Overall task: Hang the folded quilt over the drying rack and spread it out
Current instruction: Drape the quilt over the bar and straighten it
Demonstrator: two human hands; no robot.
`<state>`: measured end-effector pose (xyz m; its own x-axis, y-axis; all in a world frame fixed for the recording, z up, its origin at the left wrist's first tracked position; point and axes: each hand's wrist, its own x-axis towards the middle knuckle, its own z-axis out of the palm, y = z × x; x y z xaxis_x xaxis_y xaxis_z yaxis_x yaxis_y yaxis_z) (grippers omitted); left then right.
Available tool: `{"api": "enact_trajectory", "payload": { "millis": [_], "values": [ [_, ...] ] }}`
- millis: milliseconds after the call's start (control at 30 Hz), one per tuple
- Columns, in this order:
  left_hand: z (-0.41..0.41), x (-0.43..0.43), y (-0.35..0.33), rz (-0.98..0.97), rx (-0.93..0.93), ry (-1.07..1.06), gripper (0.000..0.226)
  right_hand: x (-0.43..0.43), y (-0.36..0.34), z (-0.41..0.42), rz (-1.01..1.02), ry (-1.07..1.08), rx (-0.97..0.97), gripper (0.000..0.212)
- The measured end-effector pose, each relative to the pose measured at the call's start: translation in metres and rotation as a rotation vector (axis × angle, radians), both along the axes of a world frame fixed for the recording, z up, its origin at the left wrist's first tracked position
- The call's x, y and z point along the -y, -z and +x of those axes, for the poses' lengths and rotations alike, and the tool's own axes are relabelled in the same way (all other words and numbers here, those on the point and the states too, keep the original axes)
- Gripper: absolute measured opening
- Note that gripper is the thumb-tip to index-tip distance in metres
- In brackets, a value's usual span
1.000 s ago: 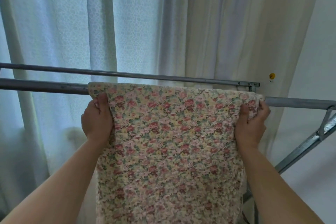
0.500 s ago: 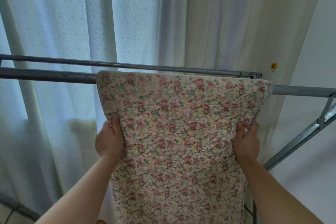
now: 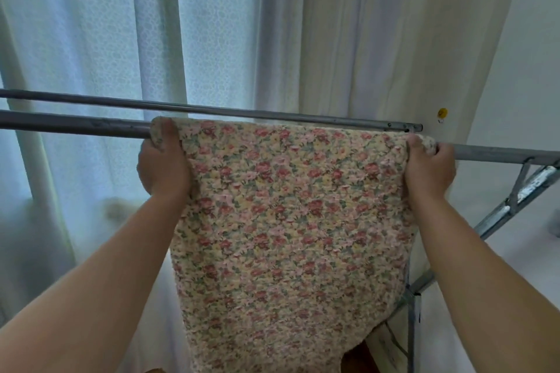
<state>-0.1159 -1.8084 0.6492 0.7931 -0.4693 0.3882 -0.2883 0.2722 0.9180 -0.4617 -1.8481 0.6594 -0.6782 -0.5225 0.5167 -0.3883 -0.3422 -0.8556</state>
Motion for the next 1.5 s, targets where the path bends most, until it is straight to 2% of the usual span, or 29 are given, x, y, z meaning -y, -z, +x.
{"api": "enact_trajectory", "payload": {
  "millis": [133,467,633,800,900,967,1100,1233,1333,1400,1500],
  "values": [
    [-0.002,0.000,0.009,0.015,0.081,-0.027,0.069,0.001,0.014,0.000,0.041,0.020,-0.104,0.025],
    [-0.005,0.000,0.021,0.032,0.121,-0.054,0.058,0.001,0.034,0.000,-0.015,0.045,-0.225,0.034],
    [-0.006,0.002,0.043,0.054,0.156,-0.044,0.061,0.002,0.054,-0.003,0.013,0.006,-0.268,0.018],
    [-0.007,0.002,0.071,0.123,0.173,-0.014,0.064,0.004,0.081,-0.011,0.087,-0.015,-0.307,0.018],
    [-0.007,-0.001,0.079,0.185,0.184,-0.010,0.064,0.006,0.095,-0.015,0.134,-0.021,-0.319,0.030],
    [-0.007,-0.003,0.081,0.228,0.204,-0.008,0.064,0.006,0.100,-0.016,0.166,-0.029,-0.331,0.028],
    [-0.004,-0.005,0.071,0.264,0.201,0.021,0.063,0.007,0.091,-0.017,0.193,-0.100,-0.280,0.024],
    [-0.007,-0.013,0.034,0.145,0.101,0.043,0.055,0.003,0.052,-0.011,0.006,-0.090,0.008,0.023],
    [-0.006,-0.007,0.005,0.005,-0.008,0.075,0.065,0.007,0.017,-0.007,-0.065,-0.080,0.186,0.031],
    [-0.004,-0.001,0.000,0.003,0.006,0.057,0.066,0.011,0.008,-0.009,-0.029,-0.020,0.167,0.044],
    [-0.002,0.002,0.009,0.055,0.135,0.009,0.061,0.013,0.014,-0.011,0.001,0.045,0.010,0.049]
  ]
}}
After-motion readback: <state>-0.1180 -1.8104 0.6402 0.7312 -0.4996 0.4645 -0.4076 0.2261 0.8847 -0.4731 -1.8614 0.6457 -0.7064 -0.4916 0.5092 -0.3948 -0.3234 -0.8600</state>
